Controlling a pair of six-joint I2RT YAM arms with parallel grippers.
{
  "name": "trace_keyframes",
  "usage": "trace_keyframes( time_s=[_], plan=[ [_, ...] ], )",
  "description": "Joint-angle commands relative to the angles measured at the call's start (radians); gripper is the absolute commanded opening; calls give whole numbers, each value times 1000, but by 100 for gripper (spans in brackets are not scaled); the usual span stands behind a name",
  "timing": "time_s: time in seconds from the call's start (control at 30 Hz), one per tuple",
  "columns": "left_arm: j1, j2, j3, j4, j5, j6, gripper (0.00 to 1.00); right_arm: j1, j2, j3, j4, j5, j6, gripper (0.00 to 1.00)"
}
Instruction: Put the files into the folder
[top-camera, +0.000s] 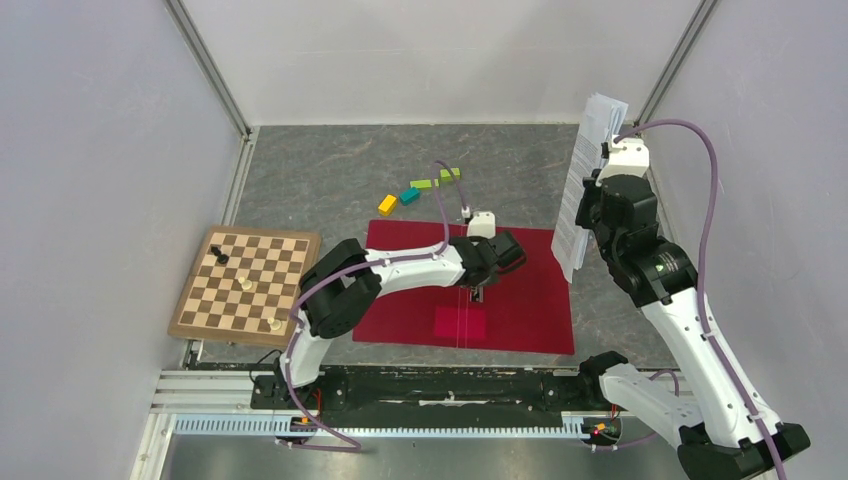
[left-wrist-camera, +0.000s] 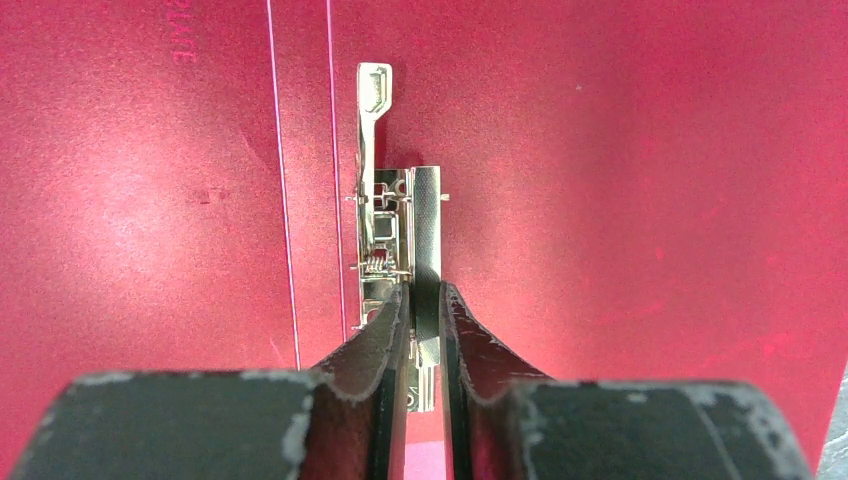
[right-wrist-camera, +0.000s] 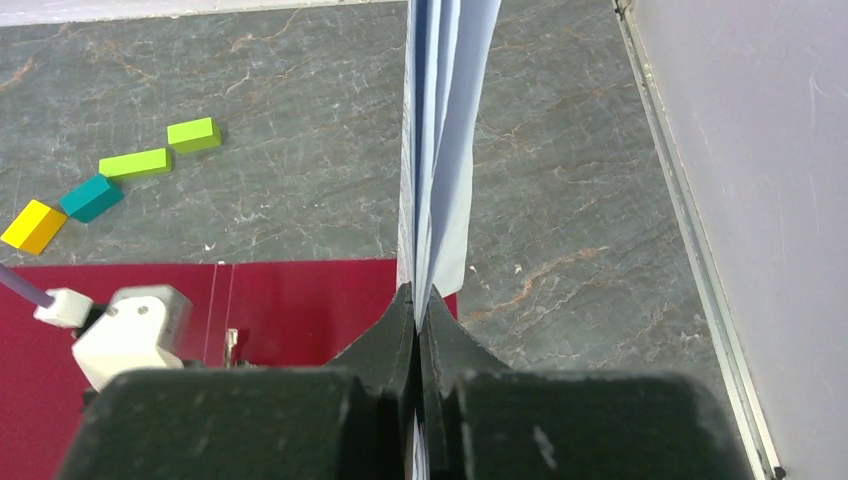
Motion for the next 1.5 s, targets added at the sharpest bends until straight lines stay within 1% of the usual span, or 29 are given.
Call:
trace_keyframes(
  time_s=[0.0, 0.03, 0.13, 0.33, 0.5, 0.67, 0.83, 0.9, 0.93, 0.97, 1.03, 1.07, 1.1, 1.2, 1.27, 1.3, 1.33, 1.4, 1.47],
  plan=[
    [83, -56, -56, 116, 93, 124, 2, 3, -21, -17, 47, -11, 6, 0],
    [92, -44, -49, 134, 118, 162, 2, 3, -22, -20, 49, -11, 8, 0],
    [118, -13, -21, 150, 132, 222, 2, 3, -21, -29, 54, -18, 10, 0],
    [212, 29, 3, 126, 151, 195, 2, 3, -20, -46, 57, -37, 6, 0],
    [228, 37, 3, 67, 145, 168, 2, 3, -1, -65, 76, -129, 14, 0],
    [230, -26, -113, 65, 165, 139, 2, 3, 27, -78, 111, -297, 43, 0],
    [234, -113, -232, 141, 233, 159, 4, 5, 49, -76, 153, -435, 85, 0],
    [241, -143, -240, 141, 248, 179, 9, 7, 59, -70, 160, -484, 95, 0],
    [246, -154, -237, 138, 264, 191, 13, 7, 64, -67, 160, -497, 96, 0],
    [250, -169, -233, 135, 279, 203, 22, 9, 66, -65, 160, -507, 97, 0],
    [254, -195, -216, 125, 297, 226, 44, 9, 69, -60, 160, -518, 95, 0],
    [255, -213, -210, 127, 305, 241, 53, 9, 68, -54, 158, -516, 90, 0],
    [258, -231, -203, 126, 312, 253, 55, 9, 70, -47, 157, -521, 83, 0],
    [297, -308, -181, 141, 347, 308, 57, 9, 76, -3, 154, -563, 67, 0],
    [363, -354, -148, 133, 411, 344, 57, 9, 87, 43, 152, -617, 59, 0],
    [397, -376, -137, 141, 464, 363, 58, 9, 93, 65, 153, -657, 55, 0],
    [447, -397, -139, 166, 525, 382, 58, 9, 102, 94, 155, -694, 52, 0],
    [540, -455, -176, 291, 692, 392, 58, 9, 115, 142, 168, -785, 48, 0],
    [636, -500, -220, 460, 902, 345, 59, 9, 124, 178, 191, -857, 58, 0]
  ],
)
